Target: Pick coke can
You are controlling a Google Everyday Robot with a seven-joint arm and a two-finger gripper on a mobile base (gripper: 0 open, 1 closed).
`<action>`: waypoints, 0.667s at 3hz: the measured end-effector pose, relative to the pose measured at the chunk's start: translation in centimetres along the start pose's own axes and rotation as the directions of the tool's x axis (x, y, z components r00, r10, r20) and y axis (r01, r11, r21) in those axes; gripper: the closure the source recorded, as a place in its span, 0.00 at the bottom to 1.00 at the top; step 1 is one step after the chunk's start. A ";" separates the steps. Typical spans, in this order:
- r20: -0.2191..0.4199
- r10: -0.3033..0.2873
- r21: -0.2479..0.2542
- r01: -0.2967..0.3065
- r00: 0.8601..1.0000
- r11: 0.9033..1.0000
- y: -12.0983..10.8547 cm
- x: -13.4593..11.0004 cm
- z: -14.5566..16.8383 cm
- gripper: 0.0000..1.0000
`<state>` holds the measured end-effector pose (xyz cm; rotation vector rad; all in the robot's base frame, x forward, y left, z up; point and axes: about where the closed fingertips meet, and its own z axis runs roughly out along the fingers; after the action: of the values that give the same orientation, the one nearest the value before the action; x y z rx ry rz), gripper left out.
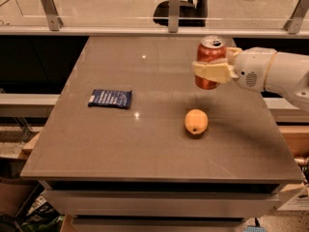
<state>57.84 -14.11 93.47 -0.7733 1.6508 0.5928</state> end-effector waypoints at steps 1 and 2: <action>0.013 -0.034 -0.001 0.034 0.999 0.999 0.0 -2.4 0.0 1.00; 0.029 -0.077 0.008 0.077 0.997 0.997 0.0 -5.1 -0.5 1.00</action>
Offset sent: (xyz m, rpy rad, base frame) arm 0.0031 0.0019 0.0825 -0.0463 -0.1310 0.0014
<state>58.14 -13.54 98.50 -0.8154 1.5880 0.5414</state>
